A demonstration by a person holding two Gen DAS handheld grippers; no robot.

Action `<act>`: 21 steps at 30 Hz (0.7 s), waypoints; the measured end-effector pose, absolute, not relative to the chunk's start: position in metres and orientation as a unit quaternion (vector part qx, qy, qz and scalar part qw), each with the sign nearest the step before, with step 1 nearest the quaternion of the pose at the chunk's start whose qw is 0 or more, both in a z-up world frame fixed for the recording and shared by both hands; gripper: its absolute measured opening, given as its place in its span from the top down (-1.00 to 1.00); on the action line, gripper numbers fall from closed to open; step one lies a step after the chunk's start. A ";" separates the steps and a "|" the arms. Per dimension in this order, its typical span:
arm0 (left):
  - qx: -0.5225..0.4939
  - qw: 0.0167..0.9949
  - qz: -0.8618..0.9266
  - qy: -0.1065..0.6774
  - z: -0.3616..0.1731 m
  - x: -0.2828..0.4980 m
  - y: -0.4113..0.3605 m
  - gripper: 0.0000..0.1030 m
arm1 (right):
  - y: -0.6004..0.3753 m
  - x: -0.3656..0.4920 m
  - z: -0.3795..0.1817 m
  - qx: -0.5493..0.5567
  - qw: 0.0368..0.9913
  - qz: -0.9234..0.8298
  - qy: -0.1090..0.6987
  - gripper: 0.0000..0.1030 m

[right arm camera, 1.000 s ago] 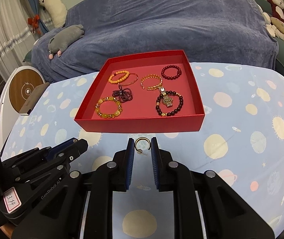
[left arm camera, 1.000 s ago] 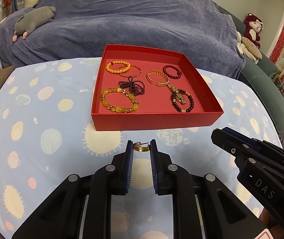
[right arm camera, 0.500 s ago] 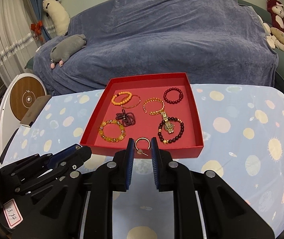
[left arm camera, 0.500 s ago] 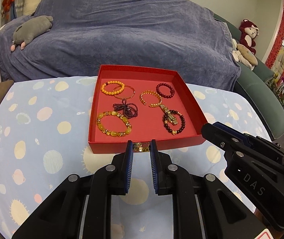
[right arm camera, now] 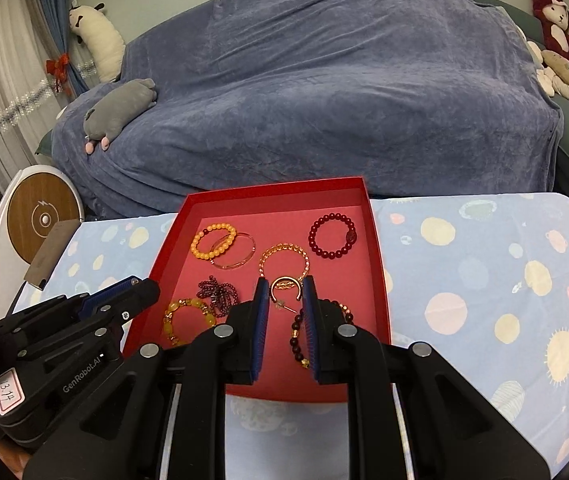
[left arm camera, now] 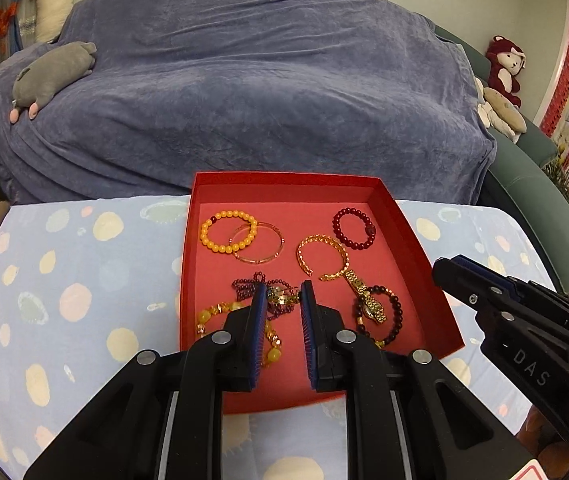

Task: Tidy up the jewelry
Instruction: 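Carry both earrings into the red box and open both tools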

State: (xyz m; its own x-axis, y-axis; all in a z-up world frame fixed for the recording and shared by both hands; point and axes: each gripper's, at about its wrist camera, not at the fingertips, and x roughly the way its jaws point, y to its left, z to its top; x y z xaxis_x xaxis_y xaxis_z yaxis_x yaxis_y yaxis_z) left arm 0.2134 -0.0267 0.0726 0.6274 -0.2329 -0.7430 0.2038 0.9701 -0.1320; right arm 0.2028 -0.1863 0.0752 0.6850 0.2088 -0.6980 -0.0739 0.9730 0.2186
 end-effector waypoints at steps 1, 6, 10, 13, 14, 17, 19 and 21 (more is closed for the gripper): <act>-0.016 0.903 -0.120 0.413 0.070 0.218 -0.027 0.71 | -0.187 0.210 0.070 0.089 0.911 0.078 0.395 0.68; -0.011 0.899 -0.118 0.422 0.053 0.239 -0.029 0.71 | -0.185 0.233 0.048 0.085 0.906 0.074 0.408 0.68; -0.010 0.896 -0.113 0.428 0.039 0.253 -0.029 0.71 | -0.185 0.248 0.034 0.084 0.904 0.071 0.414 0.68; -0.014 0.892 -0.114 0.437 0.029 0.262 -0.030 0.71 | -0.186 0.257 0.025 0.085 0.902 0.067 0.418 0.68; -0.013 0.892 -0.113 0.438 0.027 0.264 -0.031 0.72 | -0.187 0.260 0.022 0.085 0.902 0.066 0.418 0.68; -0.014 0.891 -0.117 0.439 0.023 0.271 -0.034 0.71 | -0.189 0.267 0.016 0.092 0.901 0.063 0.420 0.68; -0.016 0.889 -0.120 0.442 0.021 0.274 -0.037 0.71 | -0.191 0.269 0.013 0.092 0.901 0.060 0.420 0.68; -0.017 0.888 -0.119 0.444 0.018 0.277 -0.037 0.71 | -0.191 0.271 0.011 0.089 0.902 0.057 0.418 0.66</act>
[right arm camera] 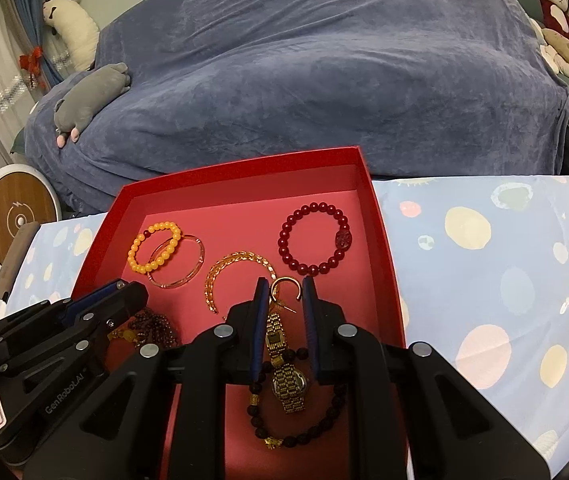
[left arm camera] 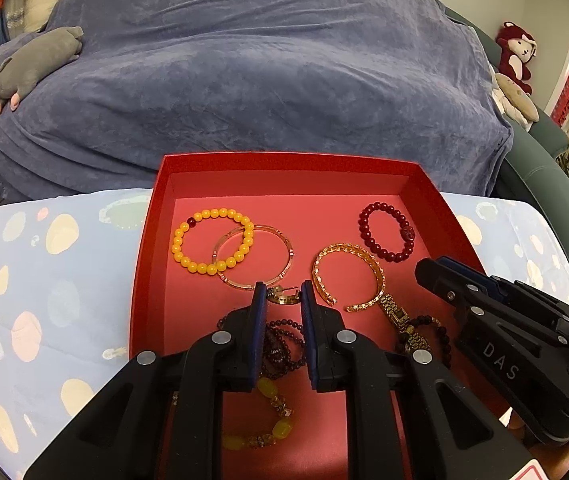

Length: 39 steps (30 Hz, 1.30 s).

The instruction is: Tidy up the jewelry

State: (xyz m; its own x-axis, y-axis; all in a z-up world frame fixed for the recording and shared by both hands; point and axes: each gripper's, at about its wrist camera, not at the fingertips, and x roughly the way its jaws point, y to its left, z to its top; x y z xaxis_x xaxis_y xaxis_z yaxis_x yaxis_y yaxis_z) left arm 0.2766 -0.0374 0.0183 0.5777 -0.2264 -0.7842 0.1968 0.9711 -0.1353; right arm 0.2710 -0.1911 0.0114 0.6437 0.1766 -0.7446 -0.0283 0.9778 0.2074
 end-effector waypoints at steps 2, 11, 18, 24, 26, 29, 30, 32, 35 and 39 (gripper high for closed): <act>-0.019 0.888 -0.120 0.444 0.017 0.278 -0.038 0.71 | -0.193 0.273 0.010 0.086 0.903 0.054 0.417 0.65; -0.001 0.895 -0.095 0.435 0.018 0.273 -0.040 0.47 | -0.196 0.270 0.018 0.082 0.911 0.034 0.404 0.06; -0.001 0.895 -0.086 0.437 0.030 0.261 -0.034 0.47 | -0.190 0.252 0.033 0.065 0.912 0.028 0.404 0.02; 0.007 0.897 -0.082 0.435 0.054 0.233 -0.033 0.47 | -0.181 0.217 0.056 0.056 0.912 0.032 0.406 0.02; 0.011 0.896 -0.077 0.436 0.060 0.220 -0.031 0.47 | -0.177 0.201 0.064 0.050 0.914 0.029 0.401 0.02; 0.004 0.897 -0.077 0.435 0.069 0.198 -0.026 0.46 | -0.175 0.172 0.072 0.055 0.916 0.032 0.397 -0.17; -0.001 0.897 -0.078 0.434 0.071 0.191 -0.024 0.46 | -0.176 0.163 0.072 0.062 0.915 0.034 0.396 -0.23; -0.007 0.897 -0.079 0.435 0.073 0.178 -0.022 0.44 | -0.176 0.149 0.071 0.065 0.914 0.035 0.399 -0.23; 0.005 0.899 -0.072 0.433 0.072 0.161 -0.024 0.23 | -0.175 0.134 0.069 0.064 0.913 0.030 0.401 -0.23; 0.012 0.901 -0.045 0.430 0.067 0.148 -0.022 -0.19 | -0.177 0.129 0.068 0.064 0.912 0.030 0.404 -0.30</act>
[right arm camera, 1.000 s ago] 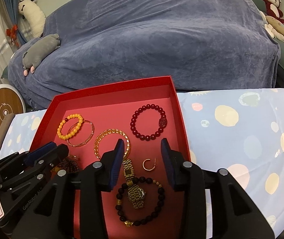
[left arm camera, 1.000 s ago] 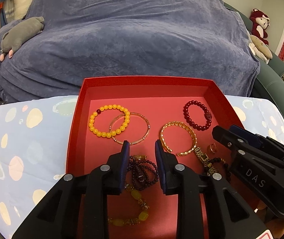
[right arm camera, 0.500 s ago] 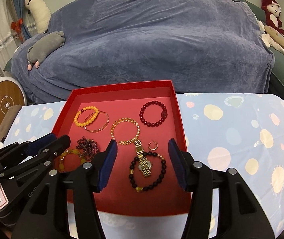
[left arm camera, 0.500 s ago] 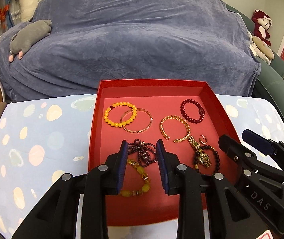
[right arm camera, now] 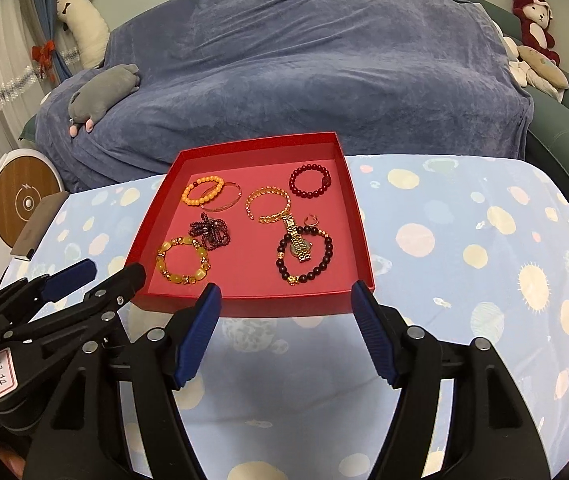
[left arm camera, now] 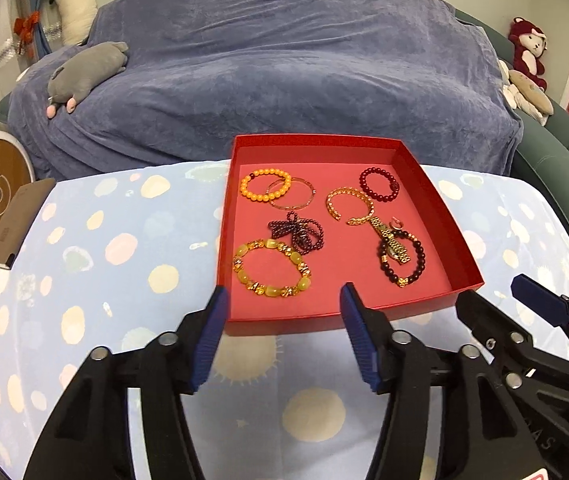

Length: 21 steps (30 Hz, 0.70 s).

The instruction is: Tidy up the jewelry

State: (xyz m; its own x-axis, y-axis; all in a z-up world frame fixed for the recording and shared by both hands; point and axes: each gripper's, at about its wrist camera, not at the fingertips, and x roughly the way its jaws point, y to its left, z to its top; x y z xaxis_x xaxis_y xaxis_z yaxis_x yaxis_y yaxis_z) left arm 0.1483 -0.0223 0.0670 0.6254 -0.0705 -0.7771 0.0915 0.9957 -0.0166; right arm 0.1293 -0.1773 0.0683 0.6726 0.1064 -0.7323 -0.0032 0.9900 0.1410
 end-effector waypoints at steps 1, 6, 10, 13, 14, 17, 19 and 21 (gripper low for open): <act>0.008 0.902 -0.039 0.430 0.065 0.147 -0.020 -0.27 | -0.178 0.129 0.069 0.064 0.913 0.030 0.403 -0.35; 0.000 0.898 -0.027 0.439 0.059 0.151 -0.015 -0.40 | -0.182 0.125 0.064 0.058 0.916 0.016 0.397 -0.79; 0.001 0.894 -0.030 0.446 0.056 0.148 -0.014 -0.42 | -0.188 0.127 0.059 0.076 0.909 0.015 0.409 -0.79; 0.002 0.892 -0.035 0.450 0.056 0.145 -0.015 -0.43 | -0.190 0.125 0.058 0.081 0.907 0.012 0.413 -0.80; 0.001 0.891 -0.036 0.452 0.056 0.144 -0.015 -0.43 | -0.190 0.125 0.057 0.081 0.906 0.013 0.415 -0.80; 0.004 0.889 -0.039 0.456 0.056 0.140 -0.015 -0.44 | -0.191 0.120 0.057 0.081 0.904 0.017 0.419 -0.80; 0.011 0.888 -0.042 0.458 0.055 0.136 -0.017 -0.44 | -0.190 0.116 0.056 0.071 0.905 0.020 0.419 -0.80; 0.017 0.887 -0.047 0.459 0.055 0.134 -0.019 -0.44 | -0.191 0.114 0.056 0.062 0.906 0.020 0.418 -0.80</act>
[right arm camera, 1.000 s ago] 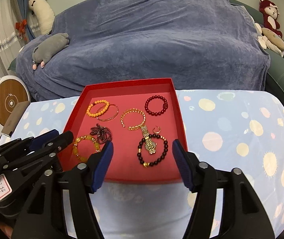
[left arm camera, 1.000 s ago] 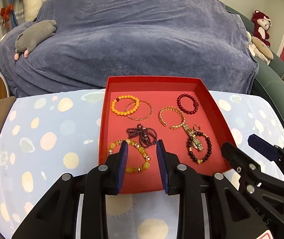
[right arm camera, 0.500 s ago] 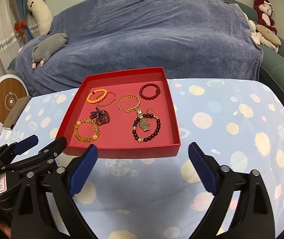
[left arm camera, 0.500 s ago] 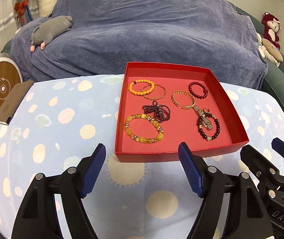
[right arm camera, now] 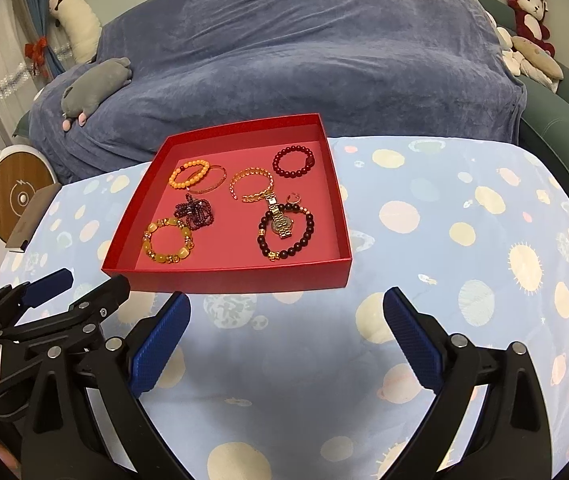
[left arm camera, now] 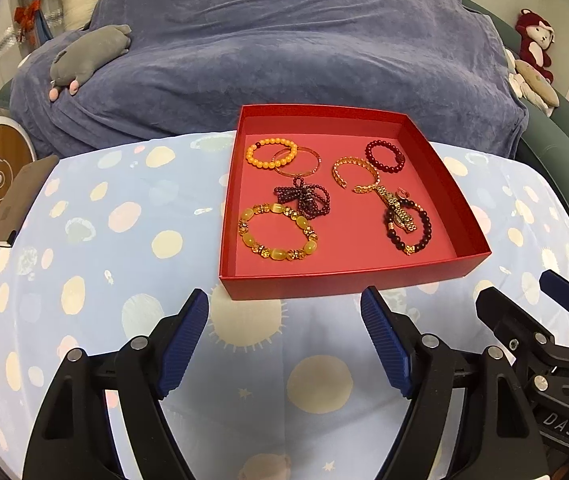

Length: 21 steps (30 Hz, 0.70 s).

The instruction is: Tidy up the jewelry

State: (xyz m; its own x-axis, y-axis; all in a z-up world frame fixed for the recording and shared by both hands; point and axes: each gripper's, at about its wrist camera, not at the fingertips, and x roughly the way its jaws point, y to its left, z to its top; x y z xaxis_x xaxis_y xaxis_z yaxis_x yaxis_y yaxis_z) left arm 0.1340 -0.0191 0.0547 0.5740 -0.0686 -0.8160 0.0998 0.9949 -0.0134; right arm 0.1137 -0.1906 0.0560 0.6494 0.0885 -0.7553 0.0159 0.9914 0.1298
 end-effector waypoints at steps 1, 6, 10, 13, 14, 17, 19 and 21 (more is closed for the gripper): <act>0.019 0.887 -0.048 0.459 0.055 0.134 -0.020 -0.44 | -0.191 0.112 0.056 0.059 0.907 0.019 0.417 -0.80; 0.013 0.890 -0.039 0.454 0.056 0.132 -0.020 -0.45 | -0.191 0.109 0.057 0.059 0.908 0.017 0.414 -0.80; 0.012 0.891 -0.034 0.452 0.057 0.131 -0.020 -0.45 | -0.190 0.108 0.058 0.054 0.910 0.015 0.410 -0.80; 0.014 0.893 -0.032 0.450 0.058 0.131 -0.019 -0.45 | -0.189 0.108 0.059 0.054 0.911 0.015 0.410 -0.80; 0.014 0.893 -0.031 0.449 0.058 0.131 -0.019 -0.45 | -0.189 0.108 0.059 0.055 0.911 0.016 0.410 -0.80; 0.013 0.894 -0.029 0.448 0.057 0.130 -0.018 -0.45 | -0.188 0.108 0.060 0.050 0.912 0.016 0.407 -0.80; 0.012 0.894 -0.028 0.447 0.058 0.131 -0.017 -0.45 | -0.187 0.108 0.061 0.048 0.912 0.017 0.406 -0.80; 0.013 0.895 -0.026 0.445 0.059 0.131 -0.017 -0.45 | -0.187 0.108 0.061 0.049 0.912 0.017 0.406 -0.80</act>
